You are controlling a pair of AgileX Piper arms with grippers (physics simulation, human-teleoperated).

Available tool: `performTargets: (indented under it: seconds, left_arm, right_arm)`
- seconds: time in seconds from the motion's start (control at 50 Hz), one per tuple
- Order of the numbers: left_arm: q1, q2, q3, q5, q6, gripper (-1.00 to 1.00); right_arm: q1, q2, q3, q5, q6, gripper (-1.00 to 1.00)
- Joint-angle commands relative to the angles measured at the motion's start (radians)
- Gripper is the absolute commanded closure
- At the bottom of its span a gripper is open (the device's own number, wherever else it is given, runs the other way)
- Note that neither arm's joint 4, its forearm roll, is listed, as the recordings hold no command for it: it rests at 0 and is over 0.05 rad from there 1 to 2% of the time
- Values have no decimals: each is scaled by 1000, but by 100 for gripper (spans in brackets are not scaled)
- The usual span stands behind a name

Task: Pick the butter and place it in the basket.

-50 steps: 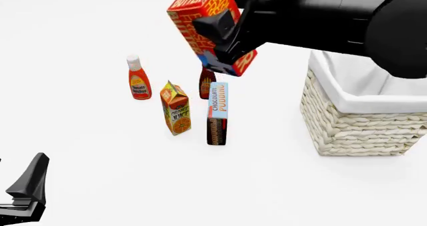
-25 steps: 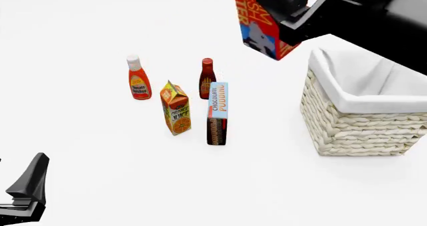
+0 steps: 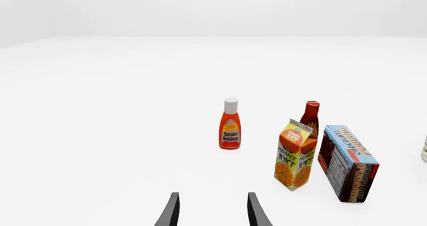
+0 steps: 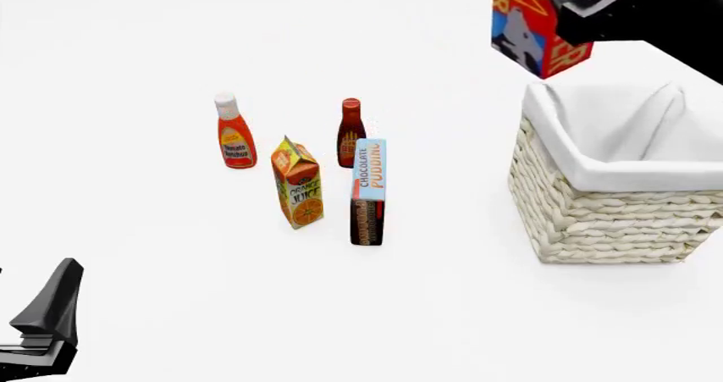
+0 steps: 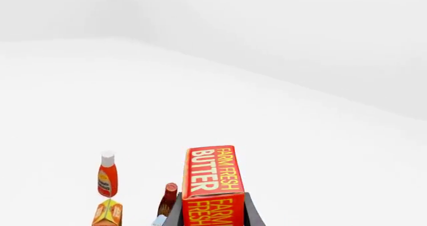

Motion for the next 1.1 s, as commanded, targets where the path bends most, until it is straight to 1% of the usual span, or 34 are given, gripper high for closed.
performTargets:
  seconds: [0.02,0.08,0.1,0.14,0.16,0.18,0.34,0.58,0.62,0.66,0.68,0.88,0.98,1.1]
  left_arm:
    - [0,0,0,0,0,-100]
    - [0,0,0,0,0,-100]
    - [0,0,0,0,0,-100]
    - [0,0,0,0,0,-100]
    - [0,0,0,0,0,-100]
    - [0,0,0,0,0,-100]
    - [0,0,0,0,0,-100]
    - [0,0,0,0,0,-100]
    - [0,0,0,0,0,-100]
    - [0,0,0,0,0,-100]
    - [0,0,0,0,0,-100]
    - [0,0,0,0,0,-100]
    - [0,0,0,0,0,-100]
    - [0,0,0,0,0,-100]
  right_arm:
    - [-101,-14,-6,-19,30,100]
    - [-119,-14,-5,-19,34,100]
    - [-144,-12,-3,-24,38,100]
    - [-149,-10,-1,-25,38,100]
    - [-164,-5,3,-30,33,100]
    - [-182,-3,7,-39,48,100]
    - [-257,15,20,-66,75,100]
    - [-355,49,25,-96,84,100]
    - [-374,66,24,-98,70,100]
    - [-383,73,25,-103,81,100]
    - [-390,77,26,-106,74,100]
    - [-438,152,46,-170,89,100]
    - [-452,192,42,-195,92,100]
    - [-471,255,17,-219,108,100]
